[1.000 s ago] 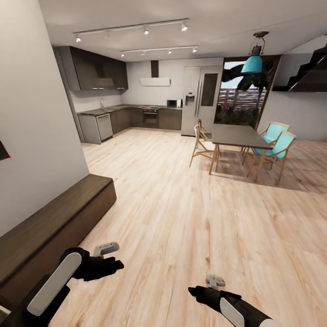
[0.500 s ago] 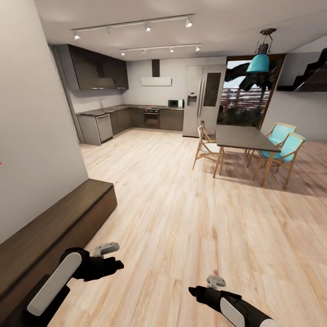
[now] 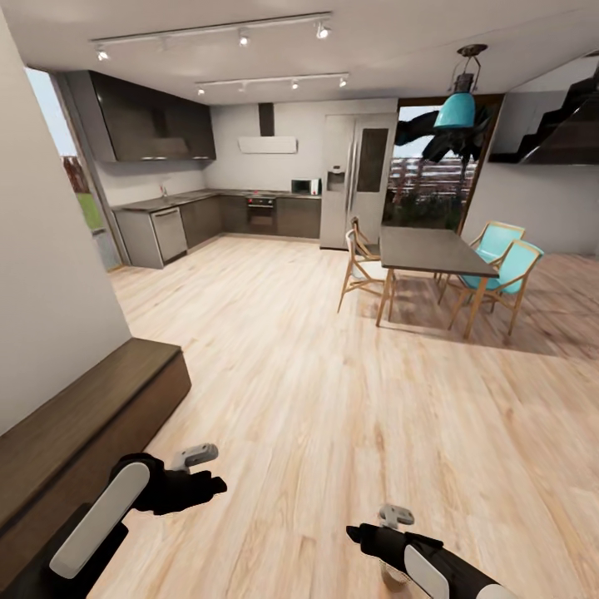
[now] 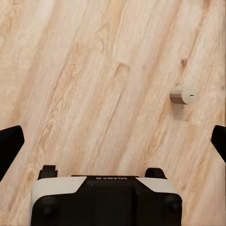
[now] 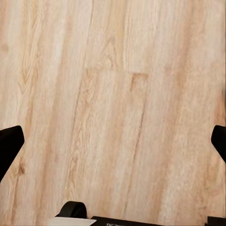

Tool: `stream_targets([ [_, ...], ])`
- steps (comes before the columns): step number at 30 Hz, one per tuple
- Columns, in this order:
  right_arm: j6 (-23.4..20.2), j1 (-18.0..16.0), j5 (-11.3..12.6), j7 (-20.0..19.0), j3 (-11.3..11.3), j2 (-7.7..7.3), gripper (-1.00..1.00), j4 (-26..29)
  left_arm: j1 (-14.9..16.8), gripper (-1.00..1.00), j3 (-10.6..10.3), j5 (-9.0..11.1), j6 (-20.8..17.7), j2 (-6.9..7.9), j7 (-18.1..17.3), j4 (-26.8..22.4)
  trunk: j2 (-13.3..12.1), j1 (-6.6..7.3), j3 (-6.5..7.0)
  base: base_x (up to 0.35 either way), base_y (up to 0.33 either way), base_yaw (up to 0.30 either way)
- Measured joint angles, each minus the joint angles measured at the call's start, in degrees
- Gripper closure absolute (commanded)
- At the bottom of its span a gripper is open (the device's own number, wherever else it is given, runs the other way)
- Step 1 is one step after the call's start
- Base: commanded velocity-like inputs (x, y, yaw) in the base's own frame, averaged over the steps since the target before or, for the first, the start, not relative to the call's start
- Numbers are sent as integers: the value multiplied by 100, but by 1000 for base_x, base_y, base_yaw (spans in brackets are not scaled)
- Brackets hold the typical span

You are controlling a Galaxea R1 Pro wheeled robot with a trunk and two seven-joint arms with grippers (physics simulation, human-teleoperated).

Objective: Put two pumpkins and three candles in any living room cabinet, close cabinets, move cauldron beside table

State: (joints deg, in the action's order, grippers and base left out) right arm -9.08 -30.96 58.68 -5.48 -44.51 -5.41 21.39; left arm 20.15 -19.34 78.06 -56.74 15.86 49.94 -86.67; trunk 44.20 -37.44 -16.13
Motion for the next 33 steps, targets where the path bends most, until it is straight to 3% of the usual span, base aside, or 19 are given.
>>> stream_targets([
  [19,0,0,-8,0,0,4,-100,0,-1,-100,0,-9,-2,8,0,8,1,1,-3,217,4,-272],
  [33,0,-1,-8,-3,-1,10,-100,-1,-1,-100,2,-11,-5,2,-8,26,0,-2,-3,172,87,-32],
])
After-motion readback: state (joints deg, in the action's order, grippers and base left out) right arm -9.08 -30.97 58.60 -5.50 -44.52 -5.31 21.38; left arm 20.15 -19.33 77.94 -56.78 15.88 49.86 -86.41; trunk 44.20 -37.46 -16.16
